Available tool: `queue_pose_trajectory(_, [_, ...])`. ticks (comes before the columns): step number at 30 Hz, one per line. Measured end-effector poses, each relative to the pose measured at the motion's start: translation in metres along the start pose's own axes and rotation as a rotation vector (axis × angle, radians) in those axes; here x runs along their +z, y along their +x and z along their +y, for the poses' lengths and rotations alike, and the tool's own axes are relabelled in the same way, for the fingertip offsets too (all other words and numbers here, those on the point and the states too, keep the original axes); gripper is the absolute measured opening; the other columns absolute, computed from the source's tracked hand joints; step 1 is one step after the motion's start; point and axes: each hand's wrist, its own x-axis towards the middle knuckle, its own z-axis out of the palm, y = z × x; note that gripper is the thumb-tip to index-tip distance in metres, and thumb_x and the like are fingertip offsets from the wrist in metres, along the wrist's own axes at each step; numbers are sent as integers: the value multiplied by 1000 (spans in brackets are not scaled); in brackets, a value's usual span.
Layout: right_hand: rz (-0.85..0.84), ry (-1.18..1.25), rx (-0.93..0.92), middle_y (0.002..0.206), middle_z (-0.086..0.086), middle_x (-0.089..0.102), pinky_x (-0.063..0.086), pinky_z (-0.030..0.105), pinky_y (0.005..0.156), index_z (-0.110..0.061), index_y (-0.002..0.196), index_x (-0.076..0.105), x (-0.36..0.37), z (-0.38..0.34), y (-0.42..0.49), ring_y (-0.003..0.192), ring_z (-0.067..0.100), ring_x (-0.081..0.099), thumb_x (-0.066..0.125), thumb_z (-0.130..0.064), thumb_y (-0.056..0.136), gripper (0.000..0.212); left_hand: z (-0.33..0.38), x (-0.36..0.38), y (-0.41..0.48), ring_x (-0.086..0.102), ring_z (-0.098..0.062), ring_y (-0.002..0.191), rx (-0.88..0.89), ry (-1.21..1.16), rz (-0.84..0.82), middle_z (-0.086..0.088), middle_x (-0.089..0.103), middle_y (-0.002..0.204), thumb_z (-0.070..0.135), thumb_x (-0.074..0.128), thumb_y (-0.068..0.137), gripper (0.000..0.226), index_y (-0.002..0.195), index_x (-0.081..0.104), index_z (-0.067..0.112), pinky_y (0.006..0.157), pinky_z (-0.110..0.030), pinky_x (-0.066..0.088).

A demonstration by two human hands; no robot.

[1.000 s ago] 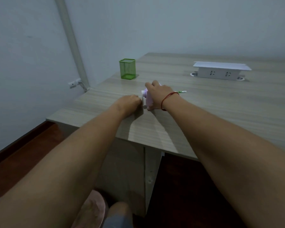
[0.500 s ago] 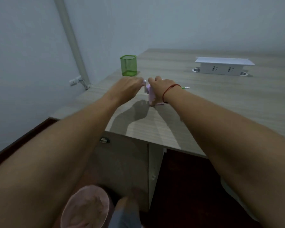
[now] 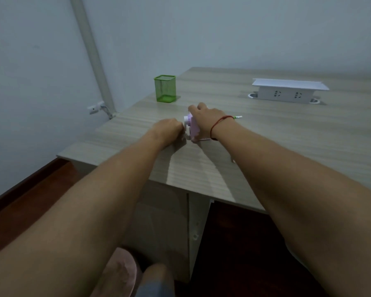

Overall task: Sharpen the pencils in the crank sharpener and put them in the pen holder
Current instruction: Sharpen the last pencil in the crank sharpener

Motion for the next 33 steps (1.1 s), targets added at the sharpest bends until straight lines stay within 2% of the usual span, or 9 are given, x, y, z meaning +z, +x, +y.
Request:
queue_pose_trajectory(8, [10, 13, 44, 136, 13, 41, 46, 38, 95, -12, 136, 38, 3, -4, 8, 122, 33, 53, 73, -31, 75, 72, -2, 15, 7, 63, -35, 97, -69, -191, 33, -20, 67, 105, 10, 57, 85, 19, 99, 67, 2, 87, -41, 50])
queue_pose_trajectory(15, [-78, 249, 70, 160, 13, -1, 41, 45, 108, -15, 154, -1, -3, 19, 8, 135, 40, 40, 84, -12, 68, 122, -3, 14, 3, 61, -35, 99, -85, -206, 84, -20, 65, 108, 11, 55, 86, 17, 96, 67, 4, 84, -39, 49])
queue_pose_trajectory(17, [-87, 221, 141, 156, 16, 19, 40, 46, 108, -10, 152, 11, -6, 29, 11, 136, 38, 39, 80, -11, 71, 106, -4, 13, 4, 60, -34, 100, -95, -207, 60, -19, 63, 110, 13, 57, 86, 15, 94, 67, 6, 83, -39, 48])
queue_pose_trajectory(20, [-126, 131, 159, 141, 16, 49, 45, 40, 104, -8, 140, 40, -12, 33, 6, 126, 33, 52, 63, -8, 85, 59, -6, 11, 5, 59, -32, 102, -92, -169, 59, -16, 60, 115, 14, 55, 88, 17, 102, 64, 9, 83, -40, 47])
queue_pose_trajectory(23, [-112, 101, 148, 141, 17, 50, 43, 36, 104, -9, 141, 44, -15, 29, 0, 128, 31, 51, 50, -5, 94, 48, -9, 6, 6, 55, -33, 113, -148, -160, 97, -16, 56, 127, 11, 53, 88, 33, 120, 56, 9, 91, -42, 47])
queue_pose_trajectory(26, [-51, 40, 167, 138, 19, 51, 43, 36, 100, -6, 136, 48, -18, 24, -4, 126, 33, 52, 42, -4, 98, 38, -4, -5, 13, 53, -33, 118, -291, -426, 354, -19, 57, 130, 11, 43, 93, 39, 130, 53, 7, 98, -41, 45])
queue_pose_trajectory(28, [-35, 4, 167, 137, 19, 52, 43, 37, 100, -5, 135, 49, -18, 23, -6, 125, 34, 52, 39, -4, 100, 36, 12, -14, 19, 58, -35, 106, -275, -616, 507, -22, 63, 116, 15, 39, 97, 32, 116, 60, 2, 90, -40, 47])
queue_pose_trajectory(30, [-17, -25, 165, 135, 20, 53, 43, 37, 99, -2, 132, 52, -17, 22, -7, 123, 34, 54, 38, -4, 101, 34, 31, -14, 25, 59, -37, 94, -179, -701, 471, -24, 64, 98, 18, 37, 99, 30, 87, 59, 1, 77, -37, 42])
queue_pose_trajectory(33, [-13, -51, 150, 132, 19, 56, 45, 37, 96, -4, 129, 56, -17, 25, -11, 120, 34, 56, 40, -9, 101, 32, 46, 0, 28, 56, -33, 94, -137, -697, 436, -22, 64, 98, 27, 30, 95, 41, 88, 62, 3, 78, -36, 40])
